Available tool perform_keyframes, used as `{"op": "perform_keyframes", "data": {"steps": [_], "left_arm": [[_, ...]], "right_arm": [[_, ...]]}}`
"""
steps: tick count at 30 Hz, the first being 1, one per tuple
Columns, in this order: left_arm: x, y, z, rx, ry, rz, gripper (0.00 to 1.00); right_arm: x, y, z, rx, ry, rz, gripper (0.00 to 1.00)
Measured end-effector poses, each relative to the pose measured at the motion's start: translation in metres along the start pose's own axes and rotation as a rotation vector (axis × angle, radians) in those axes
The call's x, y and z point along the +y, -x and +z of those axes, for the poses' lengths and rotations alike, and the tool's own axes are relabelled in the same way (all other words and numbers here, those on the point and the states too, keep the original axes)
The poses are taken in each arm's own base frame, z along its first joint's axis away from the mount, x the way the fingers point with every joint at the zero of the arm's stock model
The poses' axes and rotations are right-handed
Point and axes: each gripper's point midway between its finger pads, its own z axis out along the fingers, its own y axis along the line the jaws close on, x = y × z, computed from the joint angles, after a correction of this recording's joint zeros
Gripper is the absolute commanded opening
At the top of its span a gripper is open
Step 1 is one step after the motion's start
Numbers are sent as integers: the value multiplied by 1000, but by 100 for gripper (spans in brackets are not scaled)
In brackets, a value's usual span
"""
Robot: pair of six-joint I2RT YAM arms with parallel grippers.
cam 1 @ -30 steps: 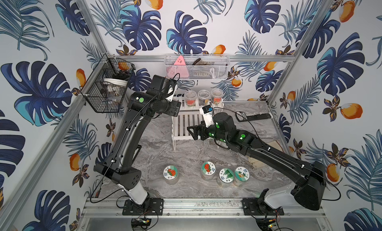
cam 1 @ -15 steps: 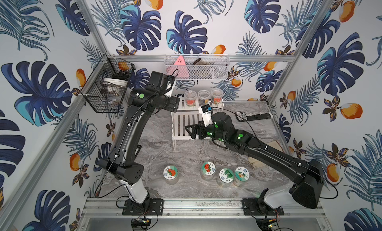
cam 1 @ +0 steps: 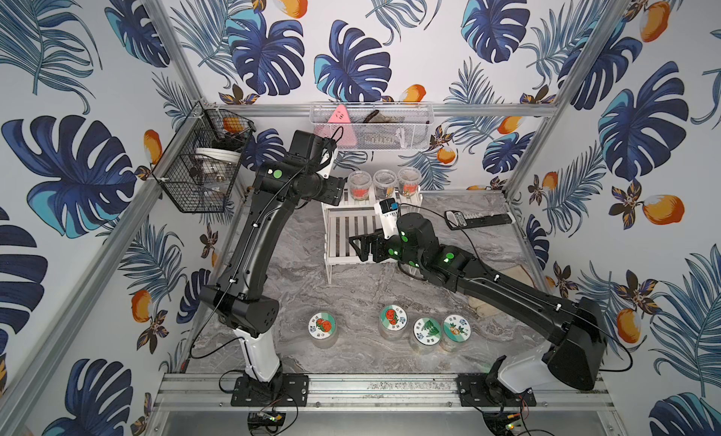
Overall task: Place the seed container on the shelf
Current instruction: Place the seed jar on the shelf.
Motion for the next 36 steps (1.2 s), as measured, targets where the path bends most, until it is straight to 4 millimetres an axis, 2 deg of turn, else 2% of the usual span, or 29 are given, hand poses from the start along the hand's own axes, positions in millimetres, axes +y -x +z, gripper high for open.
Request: {"op": "perform_keyframes", "data": {"steps": [19, 31, 36], "left_arm": [[7, -2, 22, 28, 44, 2, 74], [8, 3, 30, 13, 53, 1, 76], [10, 5, 31, 8, 63, 1, 78]], "right_arm": [[-3, 7, -1, -28, -23, 6, 100], [-16, 26, 0, -138, -99, 27, 100], [-16, 27, -1, -145, -101, 27, 100]]}}
